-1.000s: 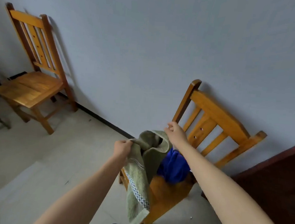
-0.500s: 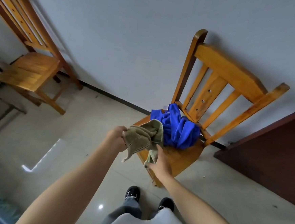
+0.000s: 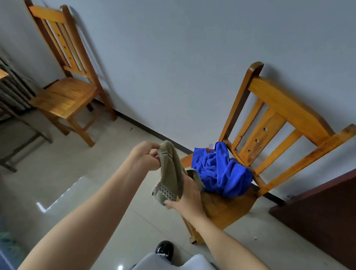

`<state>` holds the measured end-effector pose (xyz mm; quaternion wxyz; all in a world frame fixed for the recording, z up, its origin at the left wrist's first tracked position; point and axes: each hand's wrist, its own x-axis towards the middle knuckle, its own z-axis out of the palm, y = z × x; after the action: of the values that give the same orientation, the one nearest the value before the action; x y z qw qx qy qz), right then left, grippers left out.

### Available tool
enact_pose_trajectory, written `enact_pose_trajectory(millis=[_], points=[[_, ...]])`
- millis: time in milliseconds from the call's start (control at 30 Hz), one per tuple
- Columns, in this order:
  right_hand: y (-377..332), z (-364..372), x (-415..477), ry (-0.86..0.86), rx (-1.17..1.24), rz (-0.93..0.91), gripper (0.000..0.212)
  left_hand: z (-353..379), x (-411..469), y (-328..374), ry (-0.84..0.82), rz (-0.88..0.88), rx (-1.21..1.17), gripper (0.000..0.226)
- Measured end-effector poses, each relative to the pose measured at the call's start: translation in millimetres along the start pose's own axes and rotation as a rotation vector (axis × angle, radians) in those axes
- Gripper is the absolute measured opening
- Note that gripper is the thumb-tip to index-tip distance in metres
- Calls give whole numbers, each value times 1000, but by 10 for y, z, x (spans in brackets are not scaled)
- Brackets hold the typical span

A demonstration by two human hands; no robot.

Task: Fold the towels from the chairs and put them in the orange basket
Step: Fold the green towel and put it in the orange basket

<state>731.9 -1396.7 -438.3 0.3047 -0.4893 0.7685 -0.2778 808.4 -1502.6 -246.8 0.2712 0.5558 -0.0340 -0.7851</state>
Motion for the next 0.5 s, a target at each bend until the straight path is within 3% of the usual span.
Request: enact_pose_trajectory(millis=[167,333,433,500], points=[[-248,110,1,135,39,-28,86,7,-31,-15,-8,18,-105,18],[-365,-70,90,325,120,110,13,-45,80,155,-17,20,-183,13],[-457,-386,98,329,263,177,12,-140,128,312,20,78,-172,10],[-527,-625,109,335,358,124,5,-289,196,462,40,105,-144,28]])
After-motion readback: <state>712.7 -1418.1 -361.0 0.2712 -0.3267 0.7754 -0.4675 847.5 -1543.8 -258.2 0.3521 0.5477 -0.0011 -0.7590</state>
